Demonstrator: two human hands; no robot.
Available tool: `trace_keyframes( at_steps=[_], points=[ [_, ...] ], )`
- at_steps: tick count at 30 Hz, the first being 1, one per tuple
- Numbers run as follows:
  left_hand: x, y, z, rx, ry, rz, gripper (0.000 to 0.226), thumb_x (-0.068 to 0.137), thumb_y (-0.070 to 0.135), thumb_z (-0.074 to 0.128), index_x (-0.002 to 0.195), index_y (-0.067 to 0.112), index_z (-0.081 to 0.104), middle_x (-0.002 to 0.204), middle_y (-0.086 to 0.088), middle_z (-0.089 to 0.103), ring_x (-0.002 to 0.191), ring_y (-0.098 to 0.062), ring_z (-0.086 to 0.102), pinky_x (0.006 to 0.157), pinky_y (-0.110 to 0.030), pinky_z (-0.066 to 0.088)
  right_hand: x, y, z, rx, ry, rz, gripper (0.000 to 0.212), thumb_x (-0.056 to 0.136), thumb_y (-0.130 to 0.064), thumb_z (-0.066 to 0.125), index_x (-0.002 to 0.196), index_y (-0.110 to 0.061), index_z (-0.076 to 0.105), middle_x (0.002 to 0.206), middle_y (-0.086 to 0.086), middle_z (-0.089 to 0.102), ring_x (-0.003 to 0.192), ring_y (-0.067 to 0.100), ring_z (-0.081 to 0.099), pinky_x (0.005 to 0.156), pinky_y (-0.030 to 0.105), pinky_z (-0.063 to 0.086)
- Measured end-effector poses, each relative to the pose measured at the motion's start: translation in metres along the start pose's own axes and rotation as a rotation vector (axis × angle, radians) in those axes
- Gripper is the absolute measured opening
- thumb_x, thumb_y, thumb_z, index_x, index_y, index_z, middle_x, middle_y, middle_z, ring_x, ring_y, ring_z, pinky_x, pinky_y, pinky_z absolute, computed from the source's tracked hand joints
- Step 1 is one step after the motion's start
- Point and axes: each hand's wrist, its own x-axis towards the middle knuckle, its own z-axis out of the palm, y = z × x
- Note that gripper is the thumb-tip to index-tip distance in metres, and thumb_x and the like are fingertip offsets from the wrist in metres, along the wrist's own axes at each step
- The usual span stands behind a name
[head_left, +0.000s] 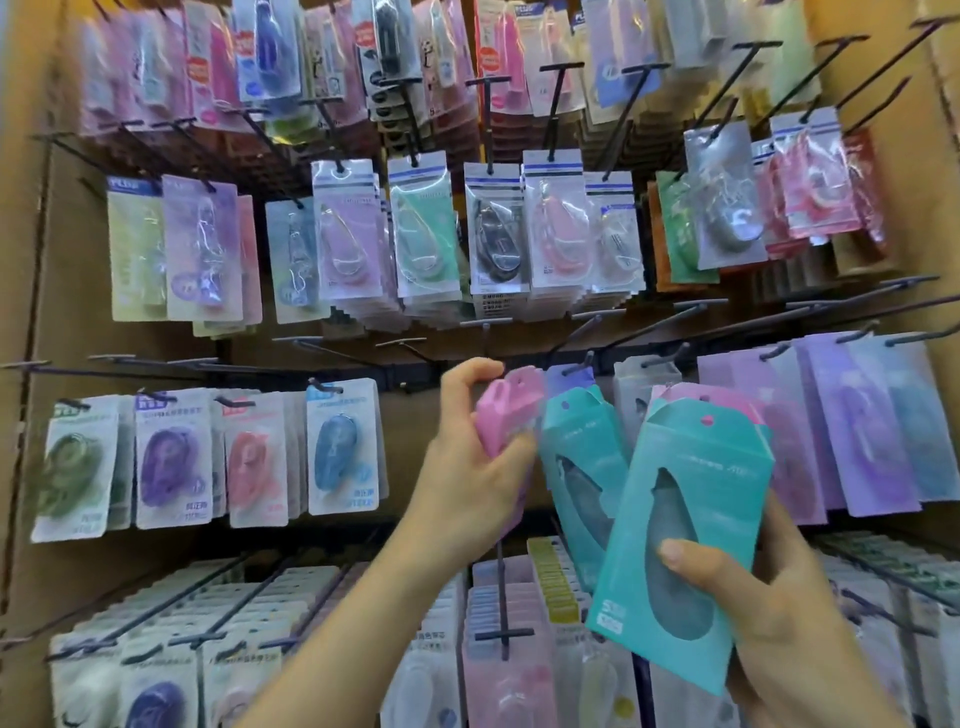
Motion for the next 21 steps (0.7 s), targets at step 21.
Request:
trace_keyframes(
  at_steps=[21],
  points=[
    [-0.008,-0.019,0.003,-0.034,-0.069,-0.402,0.073,0.059,0.054,0.085,0.115,0.031,0.045,0.109,0.004,0.064,0.097,-0.016,0.067,0.081,-0.04,0.06,0.007,0.03,0.036,0.21,0.095,0.016,0.113,0.014,-0.046,0.097,0.12,-0.026,0.064,0.111,0.01,0.072,0.095,0.035,0.072,0.066,0.043,0.059]
  ],
)
